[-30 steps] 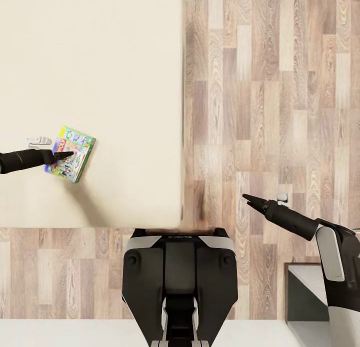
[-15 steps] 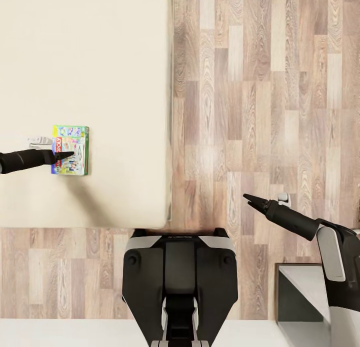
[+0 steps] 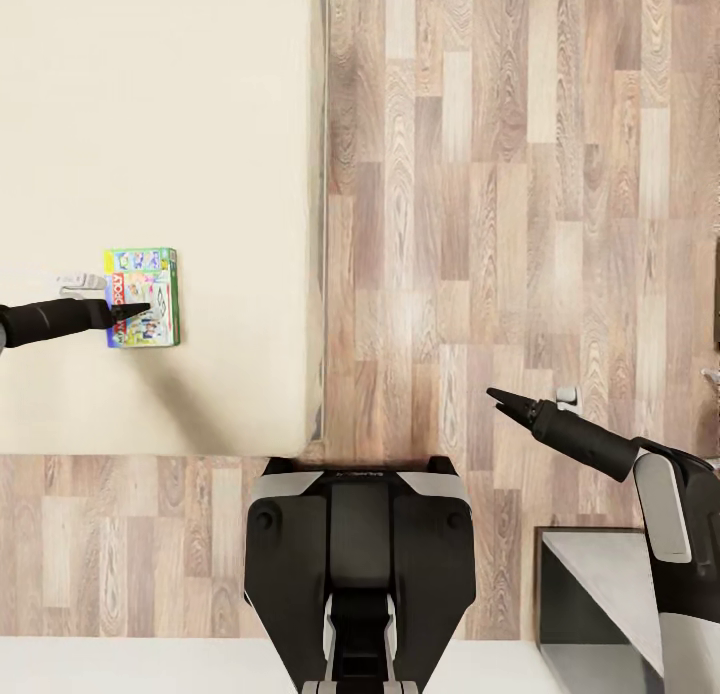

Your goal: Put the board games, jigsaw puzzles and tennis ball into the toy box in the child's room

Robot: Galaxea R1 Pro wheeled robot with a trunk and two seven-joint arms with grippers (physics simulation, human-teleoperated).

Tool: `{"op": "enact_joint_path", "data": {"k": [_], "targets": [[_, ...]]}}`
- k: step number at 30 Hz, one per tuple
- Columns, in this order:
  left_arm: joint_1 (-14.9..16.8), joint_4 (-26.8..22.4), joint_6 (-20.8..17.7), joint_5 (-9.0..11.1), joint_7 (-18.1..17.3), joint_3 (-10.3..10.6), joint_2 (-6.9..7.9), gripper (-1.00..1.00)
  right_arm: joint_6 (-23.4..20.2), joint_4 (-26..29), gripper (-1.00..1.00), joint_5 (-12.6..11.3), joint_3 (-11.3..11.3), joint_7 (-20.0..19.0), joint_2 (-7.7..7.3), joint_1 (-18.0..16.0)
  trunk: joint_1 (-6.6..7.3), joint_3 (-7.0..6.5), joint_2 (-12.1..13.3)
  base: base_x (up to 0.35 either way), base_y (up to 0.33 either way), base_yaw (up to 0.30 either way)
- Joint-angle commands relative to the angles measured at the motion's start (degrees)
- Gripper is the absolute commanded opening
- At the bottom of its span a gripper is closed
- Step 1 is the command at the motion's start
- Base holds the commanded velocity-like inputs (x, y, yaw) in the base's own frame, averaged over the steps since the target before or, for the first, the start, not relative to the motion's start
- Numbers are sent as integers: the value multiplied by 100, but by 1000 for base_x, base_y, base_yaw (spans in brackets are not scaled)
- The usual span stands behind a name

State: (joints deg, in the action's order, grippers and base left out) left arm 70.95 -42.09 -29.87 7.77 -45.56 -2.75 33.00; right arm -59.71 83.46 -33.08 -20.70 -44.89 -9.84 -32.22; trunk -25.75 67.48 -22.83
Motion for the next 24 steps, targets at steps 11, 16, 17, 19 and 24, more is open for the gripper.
{"op": "enact_joint_path", "data": {"k": [11,16,17,19,24], "targets": [[1,-1,-45,31,-7,-6,-1,100,-23,-22,100,29,-12,-39,-8,-4,-4,5,-9,0,-77,0],[1,-1,-51,31,-6,-13,-3,100,-23,-23,100,26,-13,-40,-9,-4,-4,5,-9,0,-206,0],[1,-1,-52,31,-6,-13,-3,100,-23,-23,100,25,-13,-40,-9,-4,-4,5,-9,0,-190,0],[0,-1,-53,31,-6,-14,-3,100,-23,-24,100,24,-10,-39,-9,-4,-4,5,-9,0,-142,0],[-1,-1,-54,31,-6,-15,-4,100,-20,-37,100,29,-5,-39,-9,-4,-4,5,-9,0,-57,0]]}}
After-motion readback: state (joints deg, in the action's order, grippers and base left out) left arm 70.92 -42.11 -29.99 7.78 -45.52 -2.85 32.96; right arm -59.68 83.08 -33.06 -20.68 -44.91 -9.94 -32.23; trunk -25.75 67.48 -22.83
